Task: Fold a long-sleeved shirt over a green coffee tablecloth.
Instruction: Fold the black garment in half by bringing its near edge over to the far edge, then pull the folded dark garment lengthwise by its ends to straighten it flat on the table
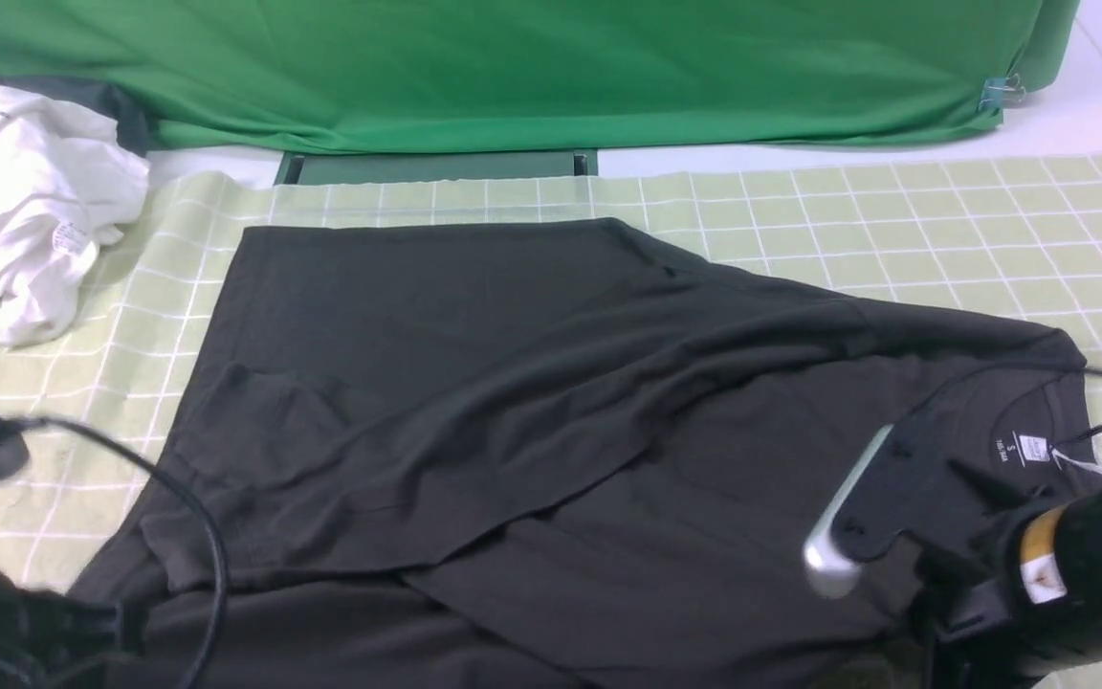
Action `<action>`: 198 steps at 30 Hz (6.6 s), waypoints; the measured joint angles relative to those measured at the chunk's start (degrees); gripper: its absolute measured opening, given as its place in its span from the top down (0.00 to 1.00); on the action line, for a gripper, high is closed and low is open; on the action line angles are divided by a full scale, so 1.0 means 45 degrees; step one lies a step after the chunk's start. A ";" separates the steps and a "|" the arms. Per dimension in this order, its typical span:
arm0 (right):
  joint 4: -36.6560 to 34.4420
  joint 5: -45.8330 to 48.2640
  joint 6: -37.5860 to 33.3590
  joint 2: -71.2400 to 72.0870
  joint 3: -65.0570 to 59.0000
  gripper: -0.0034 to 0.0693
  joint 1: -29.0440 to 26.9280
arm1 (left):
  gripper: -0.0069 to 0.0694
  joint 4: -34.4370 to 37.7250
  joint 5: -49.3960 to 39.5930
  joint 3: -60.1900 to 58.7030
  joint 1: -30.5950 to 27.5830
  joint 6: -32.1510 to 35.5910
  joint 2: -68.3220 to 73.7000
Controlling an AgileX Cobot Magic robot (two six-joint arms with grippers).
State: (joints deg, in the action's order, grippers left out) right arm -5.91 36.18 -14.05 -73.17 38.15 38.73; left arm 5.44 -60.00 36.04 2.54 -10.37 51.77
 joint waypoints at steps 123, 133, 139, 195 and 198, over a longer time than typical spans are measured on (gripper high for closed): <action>-0.0079 0.6503 0.1485 -0.7236 1.0558 0.42 -0.8809 | 0.89 0.0129 0.2037 0.9991 0.1000 0.3004 1.3177; -0.0844 0.5270 0.1361 -0.9139 1.0168 0.40 -0.8866 | 0.89 0.0129 0.3300 0.8662 0.0989 0.2808 1.3426; -0.0869 0.5095 0.0478 -0.9669 1.0168 0.82 -0.8866 | 0.89 0.0129 0.3322 0.8662 0.0989 0.2783 1.3426; 0.0005 0.6416 -0.0087 -1.0300 1.2805 0.90 -0.9322 | 0.89 0.0179 0.3286 0.8599 0.0989 0.2769 1.3333; 0.0156 0.6886 -0.0566 -1.0259 1.2973 0.90 -0.9382 | 0.89 0.0179 0.3286 0.8599 0.0989 0.2769 1.3333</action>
State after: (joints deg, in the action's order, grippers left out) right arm -5.21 67.17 -16.60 -119.33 96.52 -3.49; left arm 6.24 -45.21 74.74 6.99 2.09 111.76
